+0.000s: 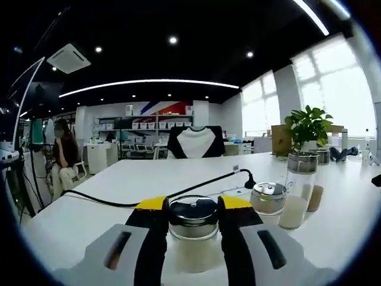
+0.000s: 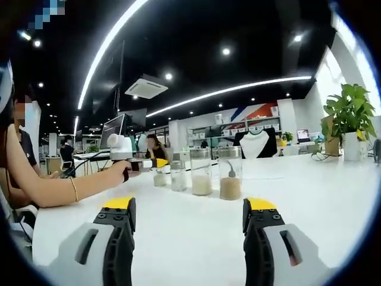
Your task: Rotate the seasoning bottle until the label or dispensing opening points toward the visible target arrow and the bottle remains upright within the marked orientation range
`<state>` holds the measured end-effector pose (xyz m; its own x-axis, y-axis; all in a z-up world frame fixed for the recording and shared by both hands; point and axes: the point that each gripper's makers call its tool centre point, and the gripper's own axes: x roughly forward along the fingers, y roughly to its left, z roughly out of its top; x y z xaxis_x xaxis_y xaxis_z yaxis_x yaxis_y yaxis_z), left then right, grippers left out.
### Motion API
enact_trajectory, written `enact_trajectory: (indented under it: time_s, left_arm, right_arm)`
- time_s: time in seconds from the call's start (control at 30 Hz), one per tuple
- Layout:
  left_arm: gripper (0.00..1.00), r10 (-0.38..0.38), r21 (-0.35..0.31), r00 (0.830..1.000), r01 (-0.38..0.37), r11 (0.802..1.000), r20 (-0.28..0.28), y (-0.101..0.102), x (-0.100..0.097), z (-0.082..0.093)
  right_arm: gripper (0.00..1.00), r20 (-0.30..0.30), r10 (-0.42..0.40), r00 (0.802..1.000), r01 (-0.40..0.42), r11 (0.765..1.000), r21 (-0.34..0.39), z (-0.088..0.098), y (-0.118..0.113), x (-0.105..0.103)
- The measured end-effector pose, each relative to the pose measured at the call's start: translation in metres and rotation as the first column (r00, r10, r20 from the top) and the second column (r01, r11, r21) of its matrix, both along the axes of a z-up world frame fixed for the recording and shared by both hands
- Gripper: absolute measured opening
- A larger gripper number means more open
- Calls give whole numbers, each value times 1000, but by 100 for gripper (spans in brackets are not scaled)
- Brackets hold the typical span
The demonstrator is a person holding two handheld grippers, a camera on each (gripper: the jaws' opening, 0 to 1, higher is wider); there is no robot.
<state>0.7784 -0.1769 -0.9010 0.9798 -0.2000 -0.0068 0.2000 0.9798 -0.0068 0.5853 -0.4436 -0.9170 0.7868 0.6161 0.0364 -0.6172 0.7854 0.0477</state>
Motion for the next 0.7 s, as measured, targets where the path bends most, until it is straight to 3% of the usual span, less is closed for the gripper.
enact_trajectory:
  time_s: [0.5,0.7]
  left_arm:
    - [34,20,10,1000,-20,1000,14,7,6,5]
    - [34,5,3,999,-5,1000,32,9,10,11]
  right_arm:
    - [74,-13,-3,1000,4,996,88,6,-7,0]
    - [74,-11,9,1000,-9,998,68,4,-2,-1]
